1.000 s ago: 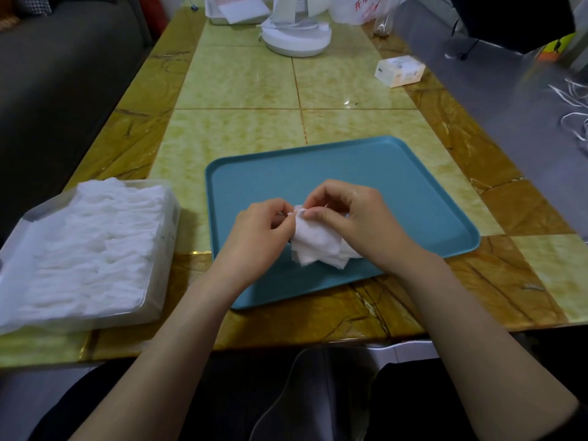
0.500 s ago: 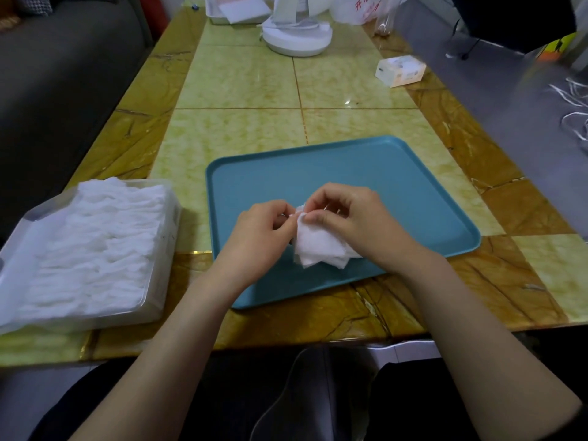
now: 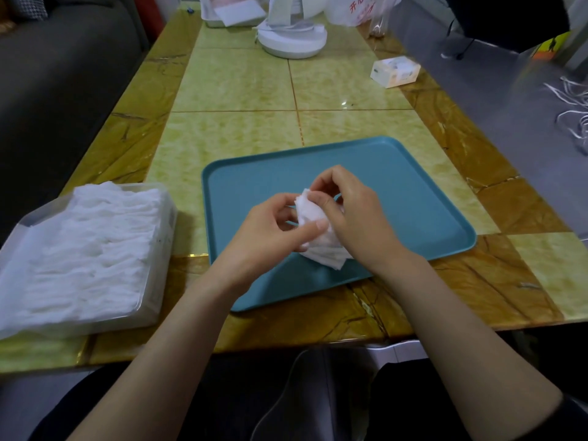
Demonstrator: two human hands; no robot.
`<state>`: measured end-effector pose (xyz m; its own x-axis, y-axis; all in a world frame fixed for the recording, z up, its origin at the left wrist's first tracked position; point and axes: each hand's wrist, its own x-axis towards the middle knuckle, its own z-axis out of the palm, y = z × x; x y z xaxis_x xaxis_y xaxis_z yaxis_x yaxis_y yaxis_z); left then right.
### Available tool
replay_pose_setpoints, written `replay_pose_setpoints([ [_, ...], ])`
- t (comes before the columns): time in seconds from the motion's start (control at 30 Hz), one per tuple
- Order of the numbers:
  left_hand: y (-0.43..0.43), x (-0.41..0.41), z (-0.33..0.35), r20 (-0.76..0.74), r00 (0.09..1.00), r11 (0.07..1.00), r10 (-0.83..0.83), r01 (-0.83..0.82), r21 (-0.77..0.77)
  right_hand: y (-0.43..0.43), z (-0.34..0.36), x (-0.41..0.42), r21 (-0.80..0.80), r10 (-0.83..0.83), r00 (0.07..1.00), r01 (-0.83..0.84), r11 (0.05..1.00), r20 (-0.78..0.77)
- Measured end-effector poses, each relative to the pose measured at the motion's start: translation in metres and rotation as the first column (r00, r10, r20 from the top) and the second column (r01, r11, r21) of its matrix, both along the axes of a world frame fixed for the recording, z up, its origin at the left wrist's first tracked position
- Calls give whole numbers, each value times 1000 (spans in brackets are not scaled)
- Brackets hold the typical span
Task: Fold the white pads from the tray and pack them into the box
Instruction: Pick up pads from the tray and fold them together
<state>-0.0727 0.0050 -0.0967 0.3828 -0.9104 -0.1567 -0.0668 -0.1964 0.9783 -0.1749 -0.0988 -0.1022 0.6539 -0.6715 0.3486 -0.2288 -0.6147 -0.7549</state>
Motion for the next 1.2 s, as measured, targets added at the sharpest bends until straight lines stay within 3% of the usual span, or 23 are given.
replay_pose_setpoints([
  [0.27,0,6,-5,69,996,998,61,-61,1,-3,3,-3,134,78,992,-65,989,-100],
  [0.67,-2,12,-9,75,996,999,47,-45,-29,-9,12,-8,240,-85,993,63,969,80],
  [0.73,-2,12,-10,79,992,995,96,-93,-32,-11,16,-10,353,-138,978,75,933,157],
  [0.87,-4,14,-12,69,978,980,198,-196,-36,-3,24,-10,623,-28,956,-168,764,293],
  [0.93,-5,13,-12,65,975,977,213,-211,-38,3,22,-6,624,24,962,-194,757,271],
  [1.2,-5,5,-5,65,985,987,162,-161,-18,5,3,5,385,-74,990,24,923,117],
])
